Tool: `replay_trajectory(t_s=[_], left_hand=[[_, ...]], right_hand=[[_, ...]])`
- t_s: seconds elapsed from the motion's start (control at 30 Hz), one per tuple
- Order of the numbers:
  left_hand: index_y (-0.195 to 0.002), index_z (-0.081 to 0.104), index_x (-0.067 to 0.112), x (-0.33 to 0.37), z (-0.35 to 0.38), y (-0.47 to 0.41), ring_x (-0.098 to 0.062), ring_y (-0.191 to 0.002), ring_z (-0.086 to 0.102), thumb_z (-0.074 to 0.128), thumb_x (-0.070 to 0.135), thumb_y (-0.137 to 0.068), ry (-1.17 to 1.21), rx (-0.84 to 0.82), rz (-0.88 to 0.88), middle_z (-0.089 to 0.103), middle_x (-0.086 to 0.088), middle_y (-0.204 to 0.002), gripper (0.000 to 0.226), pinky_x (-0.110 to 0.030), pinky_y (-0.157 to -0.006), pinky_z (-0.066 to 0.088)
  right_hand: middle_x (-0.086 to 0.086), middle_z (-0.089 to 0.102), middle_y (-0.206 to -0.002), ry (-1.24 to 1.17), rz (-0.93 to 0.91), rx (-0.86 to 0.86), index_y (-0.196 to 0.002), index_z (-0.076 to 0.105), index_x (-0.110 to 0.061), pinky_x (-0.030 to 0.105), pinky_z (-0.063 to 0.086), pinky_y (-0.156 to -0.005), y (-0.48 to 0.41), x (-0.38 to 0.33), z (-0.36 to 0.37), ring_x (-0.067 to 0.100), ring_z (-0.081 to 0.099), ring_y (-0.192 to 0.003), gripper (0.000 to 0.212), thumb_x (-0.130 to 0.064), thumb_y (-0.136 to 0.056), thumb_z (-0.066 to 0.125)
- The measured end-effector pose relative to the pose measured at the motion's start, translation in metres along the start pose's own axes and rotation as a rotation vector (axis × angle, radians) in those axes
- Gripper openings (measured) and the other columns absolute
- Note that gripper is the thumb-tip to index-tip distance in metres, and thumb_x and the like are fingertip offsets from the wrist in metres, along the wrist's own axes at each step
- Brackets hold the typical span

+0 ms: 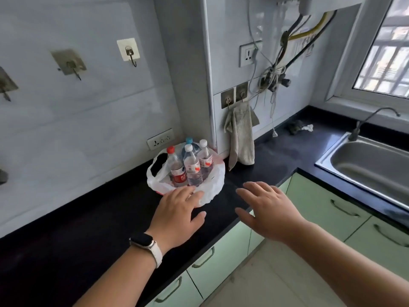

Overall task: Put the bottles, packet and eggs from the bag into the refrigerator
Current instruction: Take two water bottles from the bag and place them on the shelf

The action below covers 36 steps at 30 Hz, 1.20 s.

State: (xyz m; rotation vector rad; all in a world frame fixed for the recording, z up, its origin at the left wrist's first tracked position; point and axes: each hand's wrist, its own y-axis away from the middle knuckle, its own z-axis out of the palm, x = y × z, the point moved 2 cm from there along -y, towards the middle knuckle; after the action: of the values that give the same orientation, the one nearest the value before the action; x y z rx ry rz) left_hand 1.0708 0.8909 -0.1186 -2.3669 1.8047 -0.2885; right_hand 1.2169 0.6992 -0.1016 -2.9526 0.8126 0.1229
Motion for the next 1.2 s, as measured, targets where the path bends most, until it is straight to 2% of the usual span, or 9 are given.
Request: replay_trajectory(t_s=[0.13,0.27,0.43,0.6,0.83,0.97,1.2], left_hand=[[-0.131,0.058,0.02,0.007,-0.004,-0.039,-0.021,-0.122,0.055,0.046,0.05,-0.088,-0.018,0.03,-0.085,0.06,0.001,-0.13,0.054,-0.04,-0.1,0.048],[-0.132,0.059,0.019,0.009,0.0,-0.054,-0.018,-0.125,0.053,0.047,0.051,-0.089,-0.034,0.033,-0.153,0.059,0.002,-0.132,0.055,-0.038,-0.1,0.048],[-0.138,0.051,0.02,-0.003,0.012,-0.063,-0.016,-0.132,0.047,0.046,0.053,-0.089,0.003,0.027,-0.278,0.05,0.002,-0.143,0.059,-0.039,-0.104,0.046],[-0.136,0.053,0.018,-0.024,0.027,-0.075,-0.016,-0.131,0.048,0.042,0.053,-0.089,0.004,0.04,-0.332,0.051,0.001,-0.141,0.06,-0.037,-0.104,0.046],[-0.137,0.053,0.02,-0.062,0.066,-0.1,-0.016,-0.129,0.049,0.042,0.054,-0.089,0.043,0.008,-0.35,0.053,0.002,-0.138,0.06,-0.035,-0.105,0.044],[-0.139,0.051,0.022,-0.077,0.089,-0.117,-0.012,-0.128,0.046,0.041,0.054,-0.089,0.198,0.035,-0.42,0.052,0.007,-0.138,0.06,-0.027,-0.107,0.035],[-0.135,0.045,0.035,-0.093,0.127,-0.135,-0.002,-0.121,0.048,0.058,0.046,-0.091,0.626,0.06,-0.632,0.053,0.019,-0.129,0.047,-0.026,-0.099,0.045]], right_hand=[[-0.005,0.052,-0.14,-0.012,-0.072,0.012,-0.137,0.05,-0.029,0.039,0.037,-0.106,-0.037,0.042,-0.006,0.021,0.045,-0.133,0.068,-0.065,-0.088,0.021],[-0.008,0.049,-0.141,-0.015,-0.146,0.013,-0.14,0.046,-0.031,0.036,0.033,-0.108,-0.068,0.063,-0.008,0.019,0.043,-0.132,0.066,-0.065,-0.089,0.023],[-0.006,0.058,-0.134,-0.061,-0.191,0.02,-0.133,0.055,-0.029,0.038,0.039,-0.106,-0.101,0.067,0.002,0.02,0.051,-0.127,0.062,-0.064,-0.089,0.029],[-0.006,0.048,-0.143,-0.073,-0.261,-0.022,-0.14,0.046,-0.029,0.036,0.033,-0.11,-0.14,0.064,0.02,0.019,0.042,-0.134,0.067,-0.065,-0.089,0.024],[-0.006,0.043,-0.147,-0.067,-0.262,-0.064,-0.142,0.043,-0.028,0.037,0.031,-0.111,-0.19,0.06,0.048,0.02,0.04,-0.136,0.062,-0.062,-0.092,0.033],[-0.009,0.038,-0.149,-0.1,-0.227,-0.09,-0.146,0.035,-0.031,0.035,0.03,-0.111,-0.221,0.06,0.059,0.018,0.035,-0.137,0.06,-0.061,-0.094,0.038],[-0.009,0.044,-0.143,-0.338,-0.048,-0.121,-0.144,0.039,-0.026,0.029,0.037,-0.103,-0.258,0.063,0.082,0.016,0.041,-0.13,0.058,-0.052,-0.093,0.051]])
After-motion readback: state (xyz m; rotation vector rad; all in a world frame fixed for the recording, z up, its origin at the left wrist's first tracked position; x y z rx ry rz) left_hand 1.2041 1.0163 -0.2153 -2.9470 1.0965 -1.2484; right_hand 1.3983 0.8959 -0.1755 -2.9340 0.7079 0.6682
